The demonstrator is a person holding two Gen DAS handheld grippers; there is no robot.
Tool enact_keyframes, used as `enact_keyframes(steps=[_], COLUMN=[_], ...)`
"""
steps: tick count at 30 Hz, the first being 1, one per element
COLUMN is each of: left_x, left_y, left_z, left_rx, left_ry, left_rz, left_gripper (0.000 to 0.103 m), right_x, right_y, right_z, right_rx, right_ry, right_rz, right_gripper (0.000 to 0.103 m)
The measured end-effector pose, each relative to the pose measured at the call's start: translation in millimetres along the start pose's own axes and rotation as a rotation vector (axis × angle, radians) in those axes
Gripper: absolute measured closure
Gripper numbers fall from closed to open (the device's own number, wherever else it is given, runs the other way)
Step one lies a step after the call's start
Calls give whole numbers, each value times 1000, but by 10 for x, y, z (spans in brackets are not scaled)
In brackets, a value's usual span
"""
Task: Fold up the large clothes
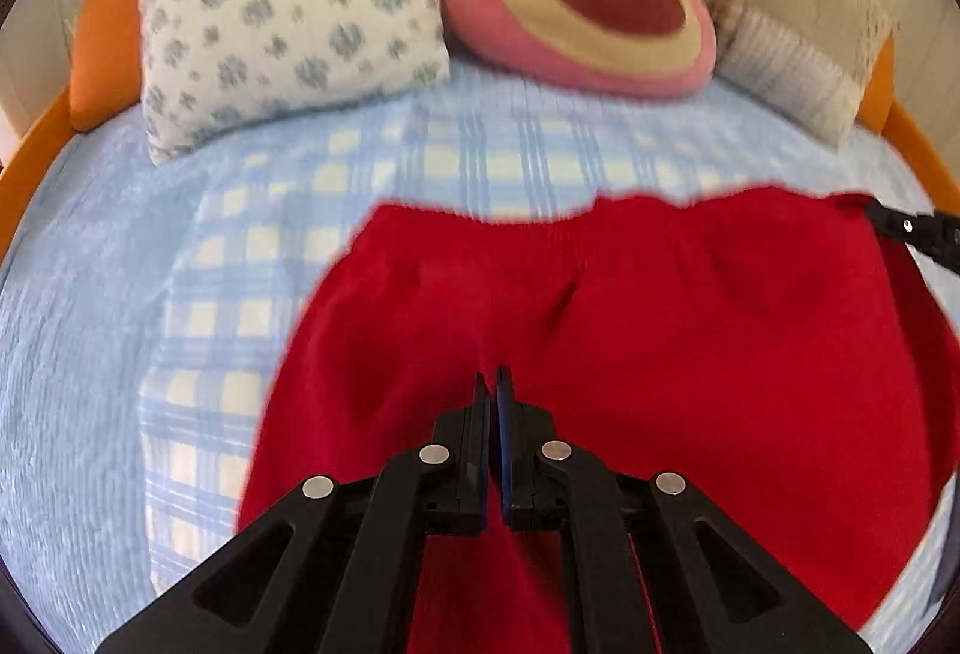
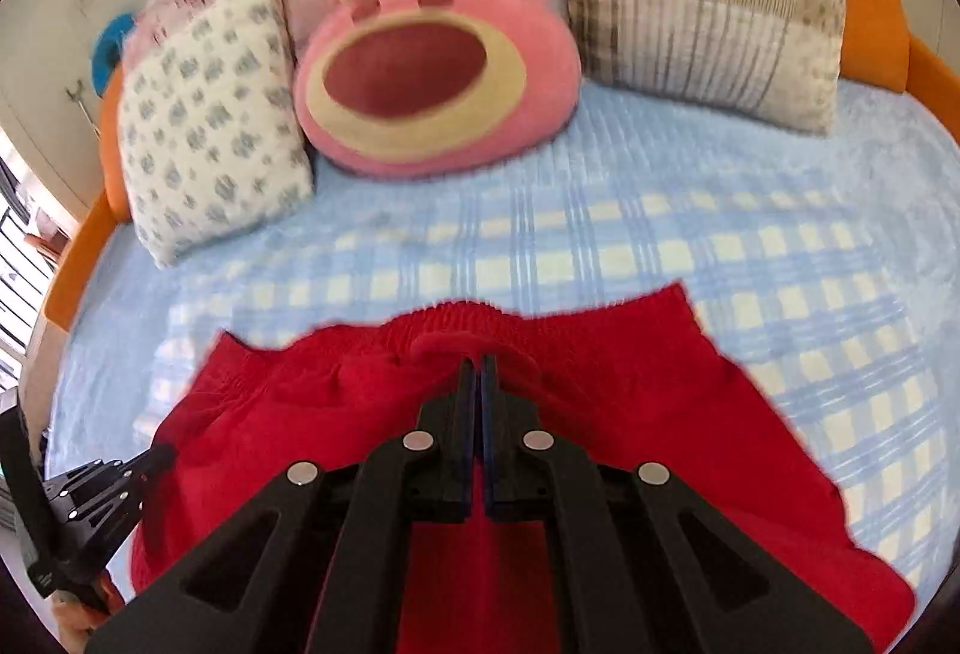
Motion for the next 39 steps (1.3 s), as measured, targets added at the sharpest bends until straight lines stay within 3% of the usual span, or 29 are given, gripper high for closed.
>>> enact_keyframes(steps=[4,8,9,10,11,12,13,14,15,17,19,21,22,23,27,28,30,37,39], left_x=[256,251,213,170,91,-8,-164,-311,-452,-743,-896,-912,-889,-838,-532,-464,-422,-275,-250], left_y=[-24,-7,8,18,23,28,37,42,47,49,19,-8,-1,-1,104,150,221,226,228], left_z=[-261,-374,-371,-363,-350,-335,-316,-299,-287,-288,-345,-492,-557,-657,-995,-1075,-1171,-1269,-1292], left_rx=[-5,-28,-35,-38,-37,-32,-24,-20,-21,-38,-37,-24,-20,-9,21,5,-18,-33,-37], left_ry=[73,43,26,11,-14,-46,-97,-142,-181,-244,-243,-205,-189,-164,-61,-43,-82,-99,-124], left_rz=[-21,-33,-30,-26,-23,-25,-26,-31,-48,-119,-191,-243,-242,-227,-141,-152,-193,-202,-197], left_gripper=[85,81,70,60,40,32,31,30,25,13,10,10,10,10,10,10,7,2,2], right_x=[318,420,369,322,228,49,-150,-302,-522,-765,-887,-937,-945,-948,-870,-851,-812,-746,-762], right_y=[-83,-102,-85,-72,-67,-75,-114,-146,-225,-404,-607,-759,-845,-922,-1233,-1277,-1292,-1567,-1541], right_z=[-393,-645,-657,-662,-653,-632,-598,-570,-556,-604,-738,-917,-1023,-1094,-1403,-1470,-1579,-1762,-1798], right_rx=[-27,-82,-102,-112,-121,-121,-123,-132,-151,-170,-173,-200,-217,-221,-187,-186,-202,-43,-51], right_ry=[106,160,155,154,145,101,42,-4,-65,-96,-91,-81,-71,-61,-21,-23,-41,-102,-124], right_rz=[-35,-57,-55,-51,-35,-10,-5,-9,-29,-66,-102,-162,-192,-210,-237,-241,-246,-132,-148], right_gripper=[100,93,91,81,70,50,30,27,27,28,28,36,46,50,52,51,51,51,51])
Point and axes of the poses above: each gripper's, at about its wrist camera, not at the fingertips, and x roughly the way its jaws point, y to its left, z to its top, the point moved 2 cm from there along x, roughly the way its jaws point, and after that the axes turned 8 degrees about -y, right-handed, at the moved point
